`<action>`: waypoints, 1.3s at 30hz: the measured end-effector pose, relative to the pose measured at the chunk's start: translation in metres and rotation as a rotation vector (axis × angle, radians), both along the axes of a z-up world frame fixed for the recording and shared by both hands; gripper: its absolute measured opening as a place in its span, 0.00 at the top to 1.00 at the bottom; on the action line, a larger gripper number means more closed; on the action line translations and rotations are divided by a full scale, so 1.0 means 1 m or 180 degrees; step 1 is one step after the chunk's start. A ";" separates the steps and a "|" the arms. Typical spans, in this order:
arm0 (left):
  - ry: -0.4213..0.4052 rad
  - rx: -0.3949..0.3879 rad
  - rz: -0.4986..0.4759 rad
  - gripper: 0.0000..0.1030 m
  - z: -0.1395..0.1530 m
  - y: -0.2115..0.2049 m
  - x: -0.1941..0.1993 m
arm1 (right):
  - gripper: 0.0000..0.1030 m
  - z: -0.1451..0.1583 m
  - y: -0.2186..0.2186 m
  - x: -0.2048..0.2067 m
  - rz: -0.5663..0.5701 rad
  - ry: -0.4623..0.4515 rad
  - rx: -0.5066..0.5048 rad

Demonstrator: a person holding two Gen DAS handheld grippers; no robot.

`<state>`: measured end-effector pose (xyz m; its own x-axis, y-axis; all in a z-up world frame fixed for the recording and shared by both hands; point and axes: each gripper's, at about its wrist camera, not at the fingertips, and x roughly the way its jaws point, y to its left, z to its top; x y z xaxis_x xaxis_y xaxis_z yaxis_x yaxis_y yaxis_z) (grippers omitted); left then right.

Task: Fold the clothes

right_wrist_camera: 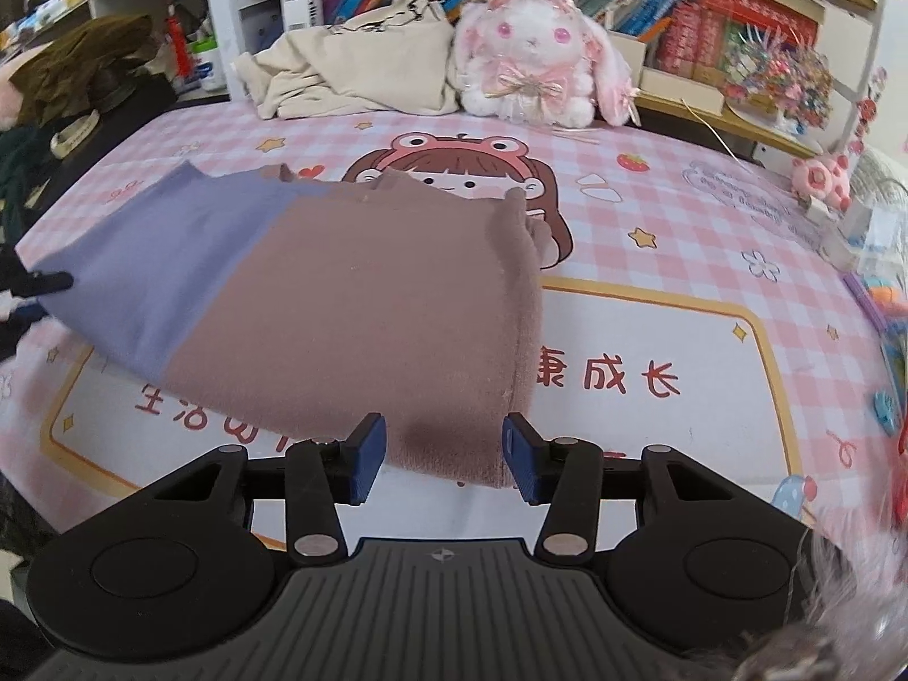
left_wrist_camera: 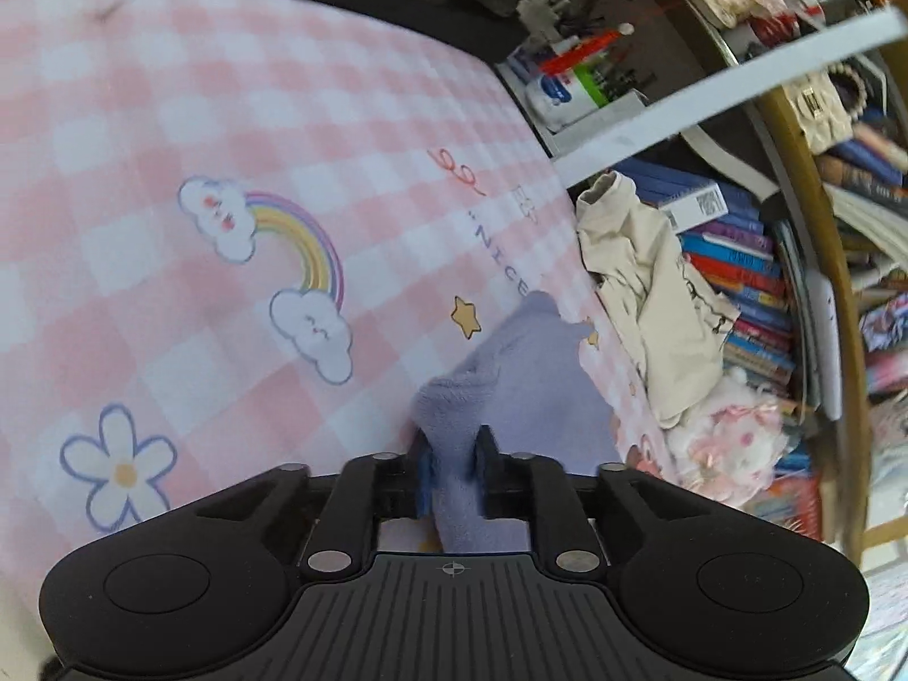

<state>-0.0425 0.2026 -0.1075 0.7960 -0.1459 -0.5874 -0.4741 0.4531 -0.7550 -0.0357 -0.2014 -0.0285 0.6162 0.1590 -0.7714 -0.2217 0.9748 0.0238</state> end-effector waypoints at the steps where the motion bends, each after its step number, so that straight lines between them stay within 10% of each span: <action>1: -0.0017 -0.0062 0.0016 0.51 -0.003 0.000 0.001 | 0.57 0.000 0.000 0.000 -0.0014 0.0005 0.0010; 9: -0.0202 -0.0229 0.0124 0.44 -0.012 -0.003 0.009 | 0.57 0.000 0.010 -0.002 0.0039 0.0034 -0.0084; 16: -0.0108 -0.0338 0.0176 0.86 -0.024 0.007 0.003 | 0.57 0.000 0.001 0.006 -0.0256 0.0063 0.0008; 23: -0.0136 -0.0338 0.0187 0.86 -0.026 0.024 -0.001 | 0.58 -0.011 -0.012 0.035 -0.0530 0.0222 0.0192; 30: -0.0129 -0.0241 0.0154 0.86 -0.022 0.037 0.002 | 0.81 -0.026 0.003 0.056 -0.0338 0.0369 0.0378; 39: -0.0109 -0.0035 0.0271 0.87 -0.015 0.035 0.004 | 0.76 -0.024 0.006 0.063 0.0037 0.0325 0.0362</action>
<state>-0.0389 0.2377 -0.1228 0.8255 -0.0830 -0.5583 -0.4843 0.4039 -0.7761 0.0277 -0.1955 -0.0523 0.5330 0.2555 -0.8066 -0.2237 0.9620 0.1569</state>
